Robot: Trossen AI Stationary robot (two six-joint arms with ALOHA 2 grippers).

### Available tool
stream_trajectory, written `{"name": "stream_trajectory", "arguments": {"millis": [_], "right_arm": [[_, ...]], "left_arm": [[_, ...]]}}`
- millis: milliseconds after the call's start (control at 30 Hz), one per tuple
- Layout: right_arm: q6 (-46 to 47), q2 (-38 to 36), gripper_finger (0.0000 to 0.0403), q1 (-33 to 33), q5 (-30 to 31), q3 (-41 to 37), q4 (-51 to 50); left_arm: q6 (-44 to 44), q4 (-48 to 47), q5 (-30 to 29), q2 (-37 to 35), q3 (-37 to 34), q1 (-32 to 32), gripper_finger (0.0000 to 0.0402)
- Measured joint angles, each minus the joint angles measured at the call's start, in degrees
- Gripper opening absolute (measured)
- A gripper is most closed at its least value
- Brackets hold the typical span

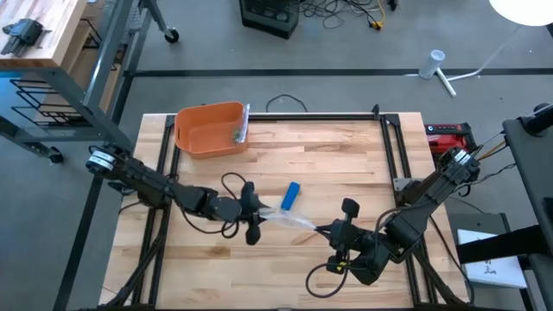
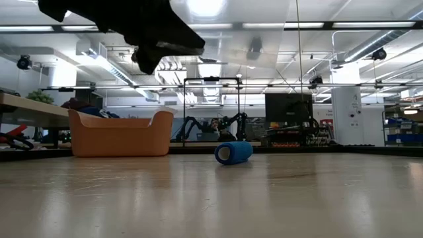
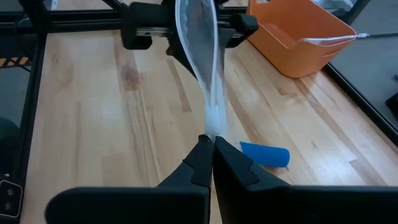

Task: Roll bandage
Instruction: Open the transparent zip bag

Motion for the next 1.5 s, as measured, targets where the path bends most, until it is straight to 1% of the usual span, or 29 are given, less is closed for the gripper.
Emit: {"name": "stream_trajectory", "arguments": {"millis": [133,233,333,433,533,700,800,967,1200,1267,1400,1500], "right_arm": [[0.0,0.0,0.0002,0.0,0.1,0.0,-0.3],[0.0,0.0,0.0002,0.0,0.1,0.0,-0.3],[0.0,0.0,0.0002,0.0,0.0,0.0,-0.3],[0.0,0.0,0.0002,0.0,0.0,0.0,-0.3],[0.0,0.0,0.0002,0.0,0.0,0.0,-0.3],[0.0,0.1,0.0002,0.0,-0.5,-0.1,-0.4],[0.0,0.1,0.0002,0.0,-1.4,-0.1,-1.0],[0.1,0.1,0.0002,0.0,-2.2,-0.1,-1.4],[0.1,0.5,0.0002,0.0,-3.1,-0.2,-2.1],[0.0,0.8,0.0002,0.0,-3.1,-0.2,-2.1],[0.0,0.9,0.0002,0.0,-3.1,-0.2,-2.1],[0.0,0.9,0.0002,0.0,-3.1,-0.2,-2.1]], "left_arm": [[4.8,3.1,-1.4,0.0,0.0,-0.9,0.0107],[7.7,5.4,-1.4,0.0,0.1,-1.7,0.0141],[7.5,5.1,-1.5,-0.1,0.1,-2.0,0.0164],[8.1,2.8,-1.8,-0.3,0.1,-1.9,0.0173],[8.6,-1.9,-2.8,-0.6,0.1,-1.9,0.0176],[8.7,-13.6,-8.2,-2.2,0.1,-2.1,0.0176],[9.9,-16.9,-9.0,-2.8,0.1,-3.0,0.0176],[13.9,-14.8,-9.2,-5.5,0.1,-6.5,0.0176],[14.5,-14.1,-9.5,-11.3,0.1,-10.5,0.0176],[16.5,-10.9,-9.5,-11.7,0.1,-11.3,0.0176],[23.5,0.6,-9.5,-9.7,0.0,-11.7,0.0176],[25.4,3.8,-9.5,-8.2,0.0,-11.7,0.0176]]}}
